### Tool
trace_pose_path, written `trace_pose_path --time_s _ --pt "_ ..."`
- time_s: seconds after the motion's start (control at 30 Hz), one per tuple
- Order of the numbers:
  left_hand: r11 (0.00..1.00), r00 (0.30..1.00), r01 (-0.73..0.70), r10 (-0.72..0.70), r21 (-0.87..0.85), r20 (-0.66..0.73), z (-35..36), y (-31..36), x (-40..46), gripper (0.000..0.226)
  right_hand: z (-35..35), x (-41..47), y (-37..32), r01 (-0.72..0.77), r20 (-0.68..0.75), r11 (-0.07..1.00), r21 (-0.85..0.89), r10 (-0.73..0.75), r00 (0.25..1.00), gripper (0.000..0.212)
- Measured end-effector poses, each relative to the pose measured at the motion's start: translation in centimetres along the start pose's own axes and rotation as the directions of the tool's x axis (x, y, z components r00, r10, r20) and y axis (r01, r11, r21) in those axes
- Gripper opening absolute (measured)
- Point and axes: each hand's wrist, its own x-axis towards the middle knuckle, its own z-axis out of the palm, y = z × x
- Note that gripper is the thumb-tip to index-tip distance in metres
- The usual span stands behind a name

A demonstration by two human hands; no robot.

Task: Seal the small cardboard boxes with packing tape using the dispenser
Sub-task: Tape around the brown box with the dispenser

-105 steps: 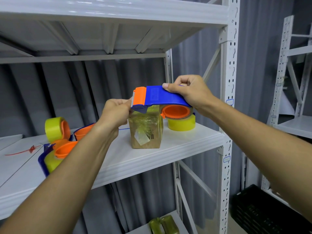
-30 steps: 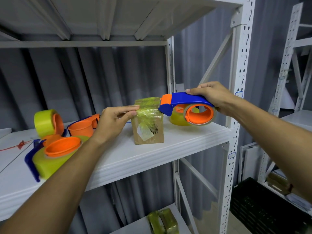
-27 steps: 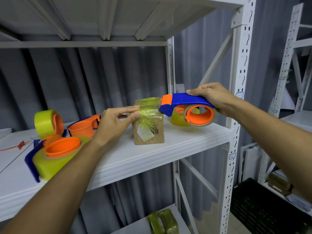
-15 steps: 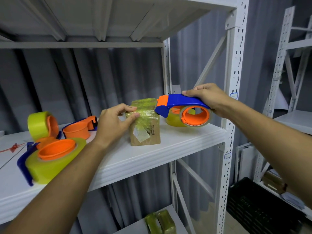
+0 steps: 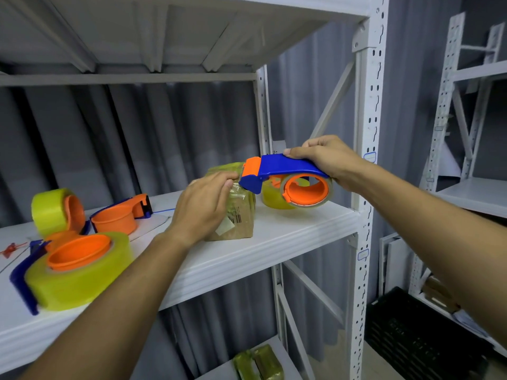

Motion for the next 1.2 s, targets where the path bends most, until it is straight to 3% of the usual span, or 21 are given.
trace_pose_path --time_s 0.17,0.53,0.7,0.83,1.07,1.2 --pt "0.996 0.997 0.072 -0.072 -0.054 0.000 0.3 -0.3 0.0 0.026 0.0 -0.1 0.1 0.007 0.016 1.000 0.015 -0.008 1.000 0.037" --pt "0.999 1.000 -0.007 0.006 -0.045 -0.020 0.4 -0.5 0.2 0.030 -3.0 -0.7 0.4 0.060 0.081 0.997 0.047 -0.064 0.995 0.034" --pt "0.999 1.000 -0.011 0.010 0.035 0.015 0.1 -0.1 0.3 0.031 -3.6 -0.6 0.1 0.034 0.132 0.999 -0.038 -0.029 0.991 0.039" --pt "1.000 0.998 -0.001 -0.001 0.031 0.057 -0.3 0.3 0.4 0.032 -3.8 -0.4 -2.5 0.049 0.159 0.977 -0.209 -0.015 0.987 0.043" --pt "1.000 0.999 0.030 -0.030 0.001 0.036 -0.5 0.9 0.5 0.029 -0.8 -0.3 -8.2 0.105 0.130 0.762 -0.640 -0.027 0.991 0.041" --pt "0.998 0.998 0.061 -0.061 -0.018 0.028 -0.4 0.9 0.5 0.028 1.9 -0.3 -9.2 0.135 0.093 0.558 -0.819 -0.103 0.990 0.040"
